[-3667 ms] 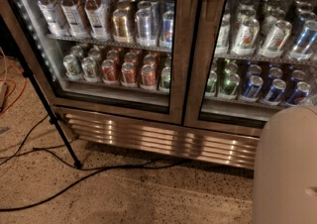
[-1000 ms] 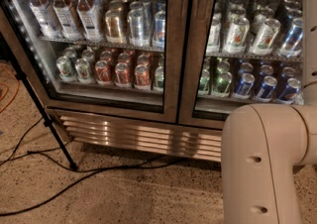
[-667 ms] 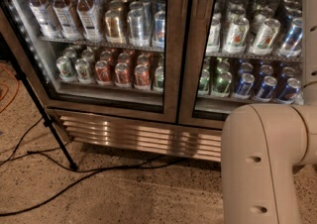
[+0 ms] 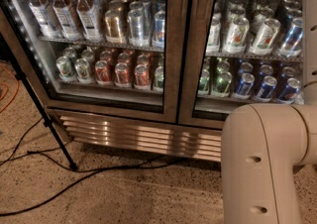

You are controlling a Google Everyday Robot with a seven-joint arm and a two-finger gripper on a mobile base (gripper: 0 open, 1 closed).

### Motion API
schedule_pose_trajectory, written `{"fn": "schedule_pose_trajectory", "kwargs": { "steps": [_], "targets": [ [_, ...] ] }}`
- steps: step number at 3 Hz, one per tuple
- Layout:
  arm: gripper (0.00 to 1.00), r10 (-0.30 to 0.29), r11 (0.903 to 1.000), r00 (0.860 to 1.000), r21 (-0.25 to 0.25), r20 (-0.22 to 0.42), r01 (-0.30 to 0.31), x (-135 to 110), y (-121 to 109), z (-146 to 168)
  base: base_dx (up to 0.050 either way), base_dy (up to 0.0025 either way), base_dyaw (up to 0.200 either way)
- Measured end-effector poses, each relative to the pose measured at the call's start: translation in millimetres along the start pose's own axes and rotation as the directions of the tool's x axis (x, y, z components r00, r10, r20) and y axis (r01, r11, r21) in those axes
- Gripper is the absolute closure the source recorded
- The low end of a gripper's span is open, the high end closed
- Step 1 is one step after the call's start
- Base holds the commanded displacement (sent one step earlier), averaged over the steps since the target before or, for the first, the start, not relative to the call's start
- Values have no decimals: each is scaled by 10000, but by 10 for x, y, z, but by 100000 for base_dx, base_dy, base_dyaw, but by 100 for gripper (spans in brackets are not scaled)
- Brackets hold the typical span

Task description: Open right fridge door

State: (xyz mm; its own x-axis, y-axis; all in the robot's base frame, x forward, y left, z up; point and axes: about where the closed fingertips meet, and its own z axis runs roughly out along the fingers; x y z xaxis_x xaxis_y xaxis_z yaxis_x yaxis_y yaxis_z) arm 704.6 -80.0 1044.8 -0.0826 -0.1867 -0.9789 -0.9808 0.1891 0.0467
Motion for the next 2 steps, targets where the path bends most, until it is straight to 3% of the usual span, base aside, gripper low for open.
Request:
{"fn": "schedule_pose_trajectory", "kwargs": {
  "steps": [1,2],
  "targets": [
    [11,0,10000,10000,0,0,0,0,0,0,0,0,0],
    [0,0,10000,10000,0,0,0,-21,-27,-14,0,0,0]
  ]
}}
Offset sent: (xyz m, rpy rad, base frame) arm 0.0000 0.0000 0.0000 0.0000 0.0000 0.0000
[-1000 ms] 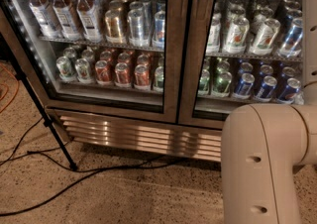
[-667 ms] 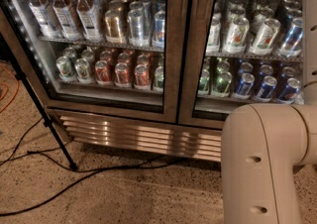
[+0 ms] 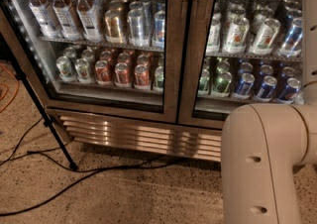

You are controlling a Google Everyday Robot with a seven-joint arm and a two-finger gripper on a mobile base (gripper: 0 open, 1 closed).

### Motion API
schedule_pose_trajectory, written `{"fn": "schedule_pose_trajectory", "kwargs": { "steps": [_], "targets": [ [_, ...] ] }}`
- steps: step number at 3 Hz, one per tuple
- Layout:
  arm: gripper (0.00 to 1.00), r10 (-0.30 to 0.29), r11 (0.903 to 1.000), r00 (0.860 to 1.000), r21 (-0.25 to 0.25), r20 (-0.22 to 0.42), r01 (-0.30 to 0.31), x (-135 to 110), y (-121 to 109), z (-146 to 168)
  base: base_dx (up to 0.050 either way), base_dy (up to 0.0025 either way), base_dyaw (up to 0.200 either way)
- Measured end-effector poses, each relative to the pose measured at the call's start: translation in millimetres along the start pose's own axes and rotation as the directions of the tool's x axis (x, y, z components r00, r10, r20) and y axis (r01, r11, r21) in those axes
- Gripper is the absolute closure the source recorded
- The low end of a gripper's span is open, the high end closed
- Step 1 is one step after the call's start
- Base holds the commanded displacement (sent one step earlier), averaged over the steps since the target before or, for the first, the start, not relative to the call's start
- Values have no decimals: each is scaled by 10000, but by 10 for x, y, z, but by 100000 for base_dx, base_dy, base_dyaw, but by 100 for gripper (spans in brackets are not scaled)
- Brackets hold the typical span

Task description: Open right fridge door

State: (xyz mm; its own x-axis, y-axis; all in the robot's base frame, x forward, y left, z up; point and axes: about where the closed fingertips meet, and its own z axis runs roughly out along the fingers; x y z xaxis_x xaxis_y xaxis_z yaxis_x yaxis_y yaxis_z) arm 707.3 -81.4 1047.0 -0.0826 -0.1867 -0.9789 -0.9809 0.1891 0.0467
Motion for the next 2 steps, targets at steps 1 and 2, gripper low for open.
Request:
{"fn": "schedule_pose_trajectory", "kwargs": {
  "steps": [1,2],
  "targets": [
    [0,-1,10000,10000,6,3,1,7,48,-22,0,0,0],
    [0,-1,10000,10000,8,3,1,-9,61,-36,0,0,0]
  ]
}}
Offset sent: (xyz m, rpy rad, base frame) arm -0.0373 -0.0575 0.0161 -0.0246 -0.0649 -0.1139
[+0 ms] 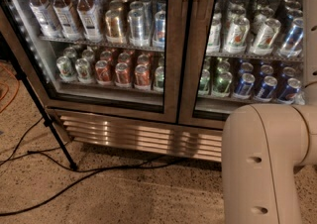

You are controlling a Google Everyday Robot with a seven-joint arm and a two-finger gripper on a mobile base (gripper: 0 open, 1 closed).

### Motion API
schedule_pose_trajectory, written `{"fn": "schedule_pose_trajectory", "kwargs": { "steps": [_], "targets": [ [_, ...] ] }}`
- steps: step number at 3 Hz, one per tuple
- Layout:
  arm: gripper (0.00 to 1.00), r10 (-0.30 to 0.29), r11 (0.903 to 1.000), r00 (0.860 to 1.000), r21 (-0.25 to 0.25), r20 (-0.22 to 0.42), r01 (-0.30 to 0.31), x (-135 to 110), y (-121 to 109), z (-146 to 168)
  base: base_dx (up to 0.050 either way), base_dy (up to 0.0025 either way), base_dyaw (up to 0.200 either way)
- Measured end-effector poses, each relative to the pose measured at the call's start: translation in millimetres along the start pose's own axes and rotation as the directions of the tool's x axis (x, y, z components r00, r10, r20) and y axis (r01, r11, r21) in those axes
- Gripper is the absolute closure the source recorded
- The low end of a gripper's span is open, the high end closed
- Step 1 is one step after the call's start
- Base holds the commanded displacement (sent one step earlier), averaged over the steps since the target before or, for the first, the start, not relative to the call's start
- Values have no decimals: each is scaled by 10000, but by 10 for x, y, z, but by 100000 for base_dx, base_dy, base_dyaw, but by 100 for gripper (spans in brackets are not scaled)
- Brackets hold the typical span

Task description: Open right fridge door

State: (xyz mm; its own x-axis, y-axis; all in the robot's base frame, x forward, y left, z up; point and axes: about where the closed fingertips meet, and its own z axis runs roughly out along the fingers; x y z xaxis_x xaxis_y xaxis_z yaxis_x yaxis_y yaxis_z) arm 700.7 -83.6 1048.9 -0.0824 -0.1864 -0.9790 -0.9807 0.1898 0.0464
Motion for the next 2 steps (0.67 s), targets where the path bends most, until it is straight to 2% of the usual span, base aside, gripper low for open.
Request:
{"fn": "schedule_pose_trajectory", "kwargs": {
  "steps": [1,2],
  "targets": [
    [0,-5,10000,10000,13,-1,5,-35,20,-7,0,0,0],
    [0,-122,9994,9999,330,-75,125,-67,85,-61,0,0,0]
  ]
}}
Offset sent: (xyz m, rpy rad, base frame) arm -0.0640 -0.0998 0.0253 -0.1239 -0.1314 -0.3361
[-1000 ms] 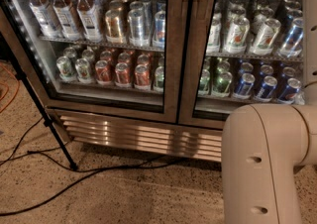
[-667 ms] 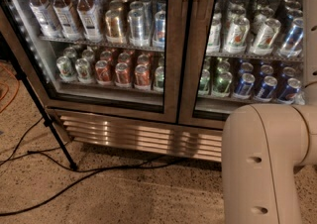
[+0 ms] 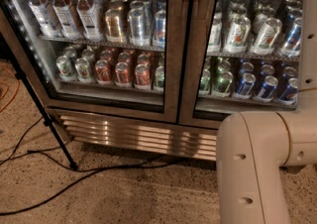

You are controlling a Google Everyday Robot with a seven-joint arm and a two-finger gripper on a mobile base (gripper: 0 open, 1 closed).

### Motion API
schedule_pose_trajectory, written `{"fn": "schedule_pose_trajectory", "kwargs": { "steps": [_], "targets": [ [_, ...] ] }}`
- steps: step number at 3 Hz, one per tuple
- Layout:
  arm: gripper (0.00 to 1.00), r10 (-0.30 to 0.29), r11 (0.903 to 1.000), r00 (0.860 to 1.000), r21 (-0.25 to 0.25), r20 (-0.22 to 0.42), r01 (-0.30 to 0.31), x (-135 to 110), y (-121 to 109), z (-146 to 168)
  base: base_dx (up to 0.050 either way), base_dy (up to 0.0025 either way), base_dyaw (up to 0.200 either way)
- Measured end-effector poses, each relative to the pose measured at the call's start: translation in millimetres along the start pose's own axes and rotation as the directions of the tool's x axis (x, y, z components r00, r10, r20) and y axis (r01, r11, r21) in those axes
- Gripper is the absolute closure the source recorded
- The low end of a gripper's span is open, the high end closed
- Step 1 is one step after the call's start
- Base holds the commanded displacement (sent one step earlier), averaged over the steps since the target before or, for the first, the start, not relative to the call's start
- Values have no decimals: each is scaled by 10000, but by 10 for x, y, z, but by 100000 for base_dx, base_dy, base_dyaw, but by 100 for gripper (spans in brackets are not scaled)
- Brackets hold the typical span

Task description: Open right fridge door

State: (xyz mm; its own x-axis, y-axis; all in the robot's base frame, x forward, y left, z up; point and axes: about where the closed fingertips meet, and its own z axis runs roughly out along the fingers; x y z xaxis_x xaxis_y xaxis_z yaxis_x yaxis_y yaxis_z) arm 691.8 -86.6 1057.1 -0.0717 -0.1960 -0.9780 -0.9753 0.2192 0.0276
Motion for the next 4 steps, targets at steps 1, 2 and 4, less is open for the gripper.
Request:
{"fn": "schedule_pose_trajectory", "kwargs": {
  "steps": [1,2,4],
  "targets": [
    [0,-2,10000,10000,1,-2,2,0,1,-2,0,0,0],
    [0,-63,10000,10000,18,-45,63,15,37,-51,0,0,0],
    [0,-151,9995,9997,277,-181,156,-23,101,-128,0,0,0]
  ]
}}
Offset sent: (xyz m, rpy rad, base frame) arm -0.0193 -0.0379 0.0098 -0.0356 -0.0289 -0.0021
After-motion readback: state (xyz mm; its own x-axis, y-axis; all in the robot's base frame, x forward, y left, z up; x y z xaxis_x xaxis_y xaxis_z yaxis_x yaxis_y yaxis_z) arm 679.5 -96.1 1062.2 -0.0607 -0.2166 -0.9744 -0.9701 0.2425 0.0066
